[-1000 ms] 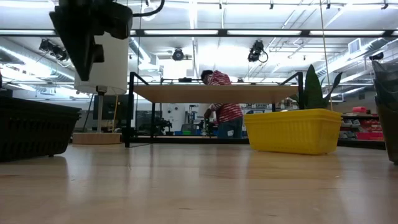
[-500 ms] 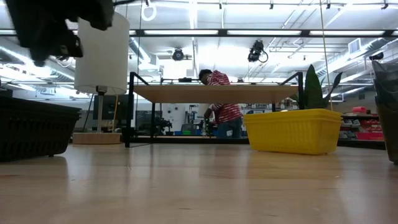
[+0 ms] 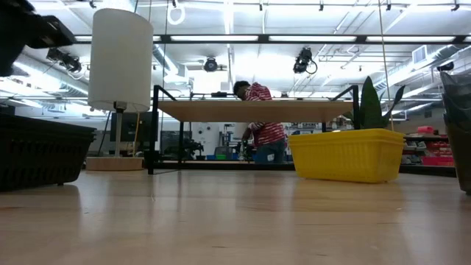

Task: Stack baskets on shelf by color
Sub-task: Put the stacked black bin on the shelf

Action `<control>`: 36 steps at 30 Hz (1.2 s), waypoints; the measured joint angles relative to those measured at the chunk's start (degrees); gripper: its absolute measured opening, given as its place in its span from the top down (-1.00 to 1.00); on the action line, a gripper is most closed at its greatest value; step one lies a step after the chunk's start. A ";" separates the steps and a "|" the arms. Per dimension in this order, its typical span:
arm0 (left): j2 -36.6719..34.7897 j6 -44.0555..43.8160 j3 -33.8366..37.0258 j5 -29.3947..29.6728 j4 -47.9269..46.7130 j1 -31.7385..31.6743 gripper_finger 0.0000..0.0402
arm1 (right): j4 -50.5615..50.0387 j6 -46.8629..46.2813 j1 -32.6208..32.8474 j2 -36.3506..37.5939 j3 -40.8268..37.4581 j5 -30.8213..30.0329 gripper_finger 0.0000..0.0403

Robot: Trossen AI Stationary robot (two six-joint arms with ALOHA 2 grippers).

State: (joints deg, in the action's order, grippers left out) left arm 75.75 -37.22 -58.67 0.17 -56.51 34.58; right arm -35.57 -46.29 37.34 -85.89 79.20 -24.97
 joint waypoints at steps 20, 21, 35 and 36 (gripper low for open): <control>0.02 -0.19 0.04 7.74 -0.70 9.12 0.10 | -0.01 1.42 -0.68 0.00 0.00 0.47 0.18; 0.02 -1.15 0.04 8.49 -0.70 9.34 0.11 | 0.00 1.33 -0.68 0.00 0.00 0.46 0.18; 0.02 -0.98 0.04 10.68 -0.83 10.15 0.14 | 1.63 1.45 -0.81 0.00 0.00 0.58 0.18; 0.02 -0.66 0.04 10.94 -0.90 10.28 0.14 | 1.66 1.46 -0.81 0.00 0.00 0.57 0.18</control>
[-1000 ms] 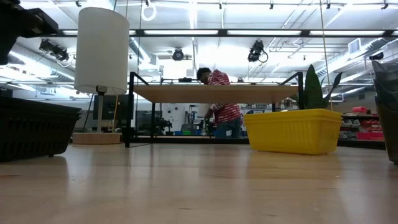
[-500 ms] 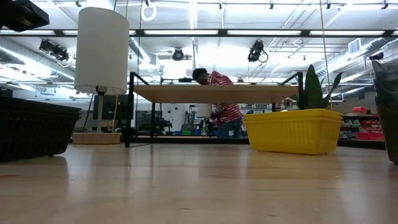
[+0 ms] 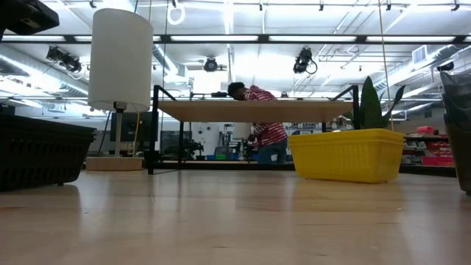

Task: Stack baskets on shelf by color
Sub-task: Put the stacked black bin on the shelf

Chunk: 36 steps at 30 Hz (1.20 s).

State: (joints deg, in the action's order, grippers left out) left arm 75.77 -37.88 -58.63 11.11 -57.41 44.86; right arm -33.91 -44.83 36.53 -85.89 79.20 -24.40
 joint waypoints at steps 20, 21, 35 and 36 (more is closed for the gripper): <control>6.35 -0.02 0.00 -0.24 -0.99 -0.68 0.12 | 0.46 1.38 0.00 0.00 0.00 -1.47 0.18; 7.21 0.29 0.00 -1.01 -0.93 -0.67 0.13 | 0.46 1.49 0.02 0.00 0.00 -1.46 0.18; 16.15 4.16 0.00 -5.85 -1.09 -0.72 0.14 | 0.92 1.54 -0.37 0.00 -0.02 -0.52 0.18; 16.63 4.59 0.01 -5.84 -1.11 -0.80 0.14 | 0.92 1.52 -0.39 0.00 -0.02 -0.24 0.18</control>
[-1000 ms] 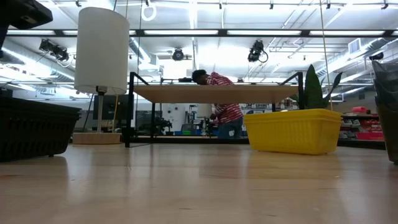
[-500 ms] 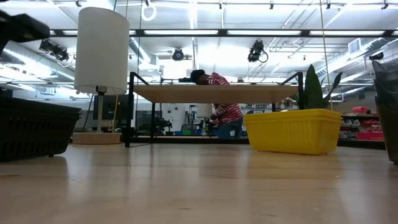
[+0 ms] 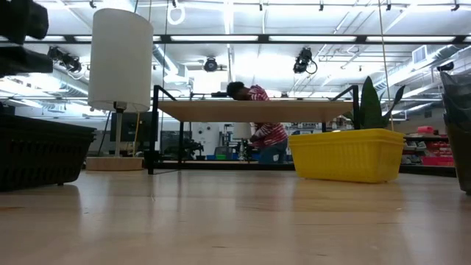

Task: Stack baskets on shelf by color
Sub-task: Put the stacked black bin on the shelf

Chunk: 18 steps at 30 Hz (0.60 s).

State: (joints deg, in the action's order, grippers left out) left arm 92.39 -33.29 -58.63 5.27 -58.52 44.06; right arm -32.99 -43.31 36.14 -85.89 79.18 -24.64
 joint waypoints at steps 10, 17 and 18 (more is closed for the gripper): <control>0.55 -3.28 5.87 -1.00 1.46 -1.63 0.15 | 1.31 -0.92 0.04 0.00 0.00 0.37 0.18; 0.55 -0.71 6.62 -0.82 2.47 -1.60 0.21 | 1.36 -1.79 0.04 0.00 0.00 0.52 0.18; 0.55 -0.56 6.62 -0.73 2.55 -1.71 0.25 | 1.33 -1.90 0.04 0.00 0.00 0.52 0.18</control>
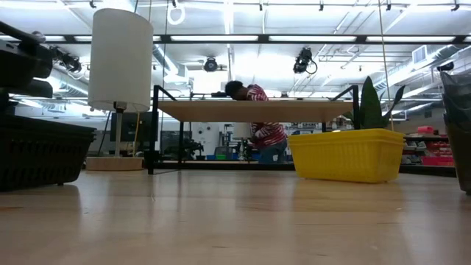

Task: Stack baskets on shelf by color
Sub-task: Put the stacked black bin on the shelf

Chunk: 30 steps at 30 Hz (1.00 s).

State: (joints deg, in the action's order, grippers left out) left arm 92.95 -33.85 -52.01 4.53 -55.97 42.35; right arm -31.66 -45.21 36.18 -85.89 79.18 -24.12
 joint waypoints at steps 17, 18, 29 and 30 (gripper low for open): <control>-0.04 -3.88 -5.55 -2.56 1.41 -6.08 0.94 | 0.07 -0.02 0.00 0.00 0.00 0.22 0.18; -0.04 -3.92 -6.77 -2.66 1.15 -6.75 0.95 | 0.06 -0.03 0.00 0.00 0.00 0.24 0.18; -0.04 -16.63 -24.46 -9.69 -2.13 -20.55 0.93 | 0.11 -0.04 0.00 0.00 0.00 -0.04 0.18; -0.04 -16.84 -25.99 -9.66 -2.88 -21.94 0.94 | 0.11 -0.04 0.00 0.00 0.00 -0.05 0.18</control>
State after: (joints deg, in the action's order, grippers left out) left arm 92.90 -50.68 -78.00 -5.13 -58.85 20.42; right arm -31.55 -45.25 36.18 -85.89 79.18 -24.17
